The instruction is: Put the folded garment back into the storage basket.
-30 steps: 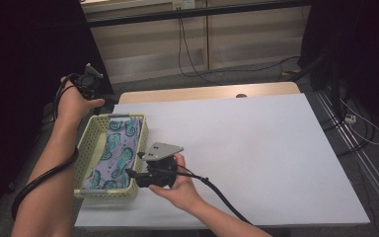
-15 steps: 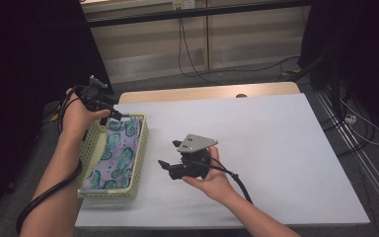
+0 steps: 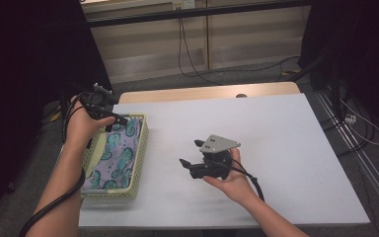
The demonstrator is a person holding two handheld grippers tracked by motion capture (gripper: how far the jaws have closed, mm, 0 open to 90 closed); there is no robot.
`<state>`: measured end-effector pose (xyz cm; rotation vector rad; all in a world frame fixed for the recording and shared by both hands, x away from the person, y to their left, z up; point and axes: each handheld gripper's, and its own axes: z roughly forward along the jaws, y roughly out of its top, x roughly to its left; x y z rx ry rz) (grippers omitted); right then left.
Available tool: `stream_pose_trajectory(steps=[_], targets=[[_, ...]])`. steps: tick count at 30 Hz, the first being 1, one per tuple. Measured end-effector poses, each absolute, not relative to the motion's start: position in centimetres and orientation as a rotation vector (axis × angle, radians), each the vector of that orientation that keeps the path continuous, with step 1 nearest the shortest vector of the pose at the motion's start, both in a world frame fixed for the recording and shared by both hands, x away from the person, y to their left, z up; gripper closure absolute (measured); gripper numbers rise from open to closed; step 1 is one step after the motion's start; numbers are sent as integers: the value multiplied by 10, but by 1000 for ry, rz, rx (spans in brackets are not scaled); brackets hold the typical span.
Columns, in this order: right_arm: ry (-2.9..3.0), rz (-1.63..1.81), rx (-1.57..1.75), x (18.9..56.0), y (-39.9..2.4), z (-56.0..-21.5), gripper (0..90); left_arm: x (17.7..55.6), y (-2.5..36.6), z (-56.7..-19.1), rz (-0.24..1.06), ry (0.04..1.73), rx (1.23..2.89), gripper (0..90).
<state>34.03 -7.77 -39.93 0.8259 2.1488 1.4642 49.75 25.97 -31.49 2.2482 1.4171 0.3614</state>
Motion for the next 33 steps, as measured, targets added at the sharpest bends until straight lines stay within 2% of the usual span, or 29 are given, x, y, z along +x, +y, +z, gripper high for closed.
stream_pose_trajectory(steps=[23, 33], targets=[[2105, 1405, 946, 328, -155, -415, 239, 468, 234, -328, 314, 1294, 2228, 193], [2096, 1387, 975, 322, -175, -418, 232, 453, 226, -337, 294, 1235, 2189, 185]])
